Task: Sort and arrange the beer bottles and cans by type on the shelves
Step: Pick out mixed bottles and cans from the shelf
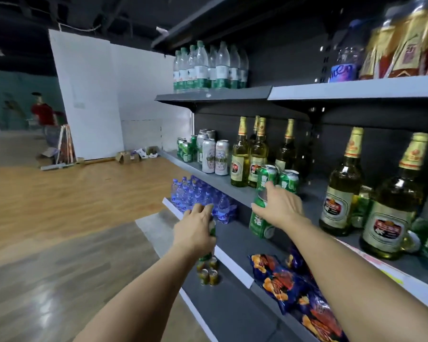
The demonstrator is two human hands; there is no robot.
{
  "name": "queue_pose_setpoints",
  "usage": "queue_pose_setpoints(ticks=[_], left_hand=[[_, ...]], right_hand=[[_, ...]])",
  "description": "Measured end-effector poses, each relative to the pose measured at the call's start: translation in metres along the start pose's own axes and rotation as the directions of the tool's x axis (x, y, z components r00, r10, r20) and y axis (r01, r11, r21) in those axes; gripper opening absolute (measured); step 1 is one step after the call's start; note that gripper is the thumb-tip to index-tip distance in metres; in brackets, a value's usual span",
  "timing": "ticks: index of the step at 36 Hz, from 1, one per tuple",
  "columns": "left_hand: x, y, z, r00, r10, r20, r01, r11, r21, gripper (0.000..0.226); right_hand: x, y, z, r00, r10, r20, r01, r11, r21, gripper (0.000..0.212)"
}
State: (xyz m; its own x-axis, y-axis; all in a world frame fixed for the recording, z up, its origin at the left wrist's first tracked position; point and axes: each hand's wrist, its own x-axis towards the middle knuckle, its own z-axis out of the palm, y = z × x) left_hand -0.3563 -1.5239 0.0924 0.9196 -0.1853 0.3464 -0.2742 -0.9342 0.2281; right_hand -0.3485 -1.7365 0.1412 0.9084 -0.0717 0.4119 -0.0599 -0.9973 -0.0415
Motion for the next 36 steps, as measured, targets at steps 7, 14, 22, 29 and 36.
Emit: queue_pose_setpoints(ticks=[7, 14, 22, 29, 36], left_hand=[[0.090, 0.007, 0.012, 0.992, 0.113, -0.051, -0.119, 0.983, -0.139, 0.056], [0.155, 0.047, 0.039, 0.980, 0.184, -0.080, -0.199, 0.943, -0.266, 0.053], [0.212, 0.095, 0.057, 0.958, 0.278, -0.074, -0.287, 0.903, -0.319, 0.068], [0.235, 0.125, 0.078, 0.921, 0.389, -0.017, -0.372, 0.868, -0.329, 0.058], [0.249, 0.134, 0.088, 0.873, 0.487, 0.017, -0.465, 0.843, -0.272, 0.060]], right_hand=[[0.051, 0.014, 0.011, 0.967, 0.250, -0.041, -0.249, 0.968, 0.012, 0.056], [0.082, 0.048, 0.021, 0.920, 0.390, -0.045, -0.392, 0.920, -0.031, 0.057], [0.110, 0.076, 0.038, 0.871, 0.491, 0.018, -0.488, 0.869, -0.082, 0.061], [0.120, 0.092, 0.050, 0.826, 0.563, 0.024, -0.561, 0.826, -0.054, 0.056], [0.128, 0.092, 0.060, 0.811, 0.583, 0.059, -0.576, 0.811, -0.101, 0.054]])
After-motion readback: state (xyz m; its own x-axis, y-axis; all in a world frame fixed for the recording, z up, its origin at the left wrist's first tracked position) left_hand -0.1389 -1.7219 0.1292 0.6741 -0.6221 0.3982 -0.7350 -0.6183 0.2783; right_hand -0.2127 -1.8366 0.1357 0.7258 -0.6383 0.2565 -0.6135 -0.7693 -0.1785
